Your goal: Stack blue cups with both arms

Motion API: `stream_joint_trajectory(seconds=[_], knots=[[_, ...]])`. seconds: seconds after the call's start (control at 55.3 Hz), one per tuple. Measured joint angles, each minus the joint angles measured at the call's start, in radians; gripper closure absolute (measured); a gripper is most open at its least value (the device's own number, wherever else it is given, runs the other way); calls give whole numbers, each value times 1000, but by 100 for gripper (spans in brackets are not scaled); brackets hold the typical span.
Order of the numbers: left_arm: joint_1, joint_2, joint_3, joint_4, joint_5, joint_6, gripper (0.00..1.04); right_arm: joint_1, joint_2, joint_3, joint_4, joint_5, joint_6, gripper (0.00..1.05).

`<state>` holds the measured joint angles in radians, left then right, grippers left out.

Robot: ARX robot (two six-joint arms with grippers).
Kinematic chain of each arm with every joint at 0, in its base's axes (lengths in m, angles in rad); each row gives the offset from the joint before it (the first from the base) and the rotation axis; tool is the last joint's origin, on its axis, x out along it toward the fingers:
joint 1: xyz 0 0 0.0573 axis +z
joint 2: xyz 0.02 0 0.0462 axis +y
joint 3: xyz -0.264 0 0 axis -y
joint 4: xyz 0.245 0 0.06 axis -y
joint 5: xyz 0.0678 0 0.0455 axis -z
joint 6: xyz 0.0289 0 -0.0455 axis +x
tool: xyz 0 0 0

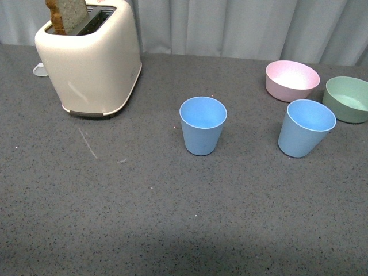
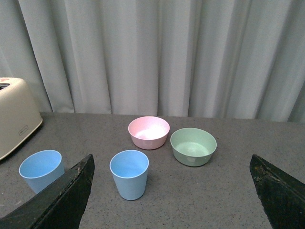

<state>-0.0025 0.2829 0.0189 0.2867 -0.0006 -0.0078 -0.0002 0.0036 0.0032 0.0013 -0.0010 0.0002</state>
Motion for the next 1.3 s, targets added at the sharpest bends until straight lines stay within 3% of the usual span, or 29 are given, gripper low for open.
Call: stream_joint_trajectory(seconds=[0.361,0.47,0.723,0.795,0.922,1.229,1.301], knots=[[0,-113,0,-113,0,0,101,0,0,0,0,0,0,10],[0,-241,0,-272,1,0,101,0,0,0,0,0,0,10],[0,-277,0,-284,1,0,100,0,0,0,0,0,0,10],[0,-278,0,-284,1,0,88,0,0,0,0,0,0,10],[0,-278,0,-284,1,0,58,0,0,0,0,0,0,10],[0,-278,0,-284,1,0,5,6,8,5,-18,21,-34,10],[0,-278,0,-284,0,2,7,8,80,32,-56,52,-162,10]])
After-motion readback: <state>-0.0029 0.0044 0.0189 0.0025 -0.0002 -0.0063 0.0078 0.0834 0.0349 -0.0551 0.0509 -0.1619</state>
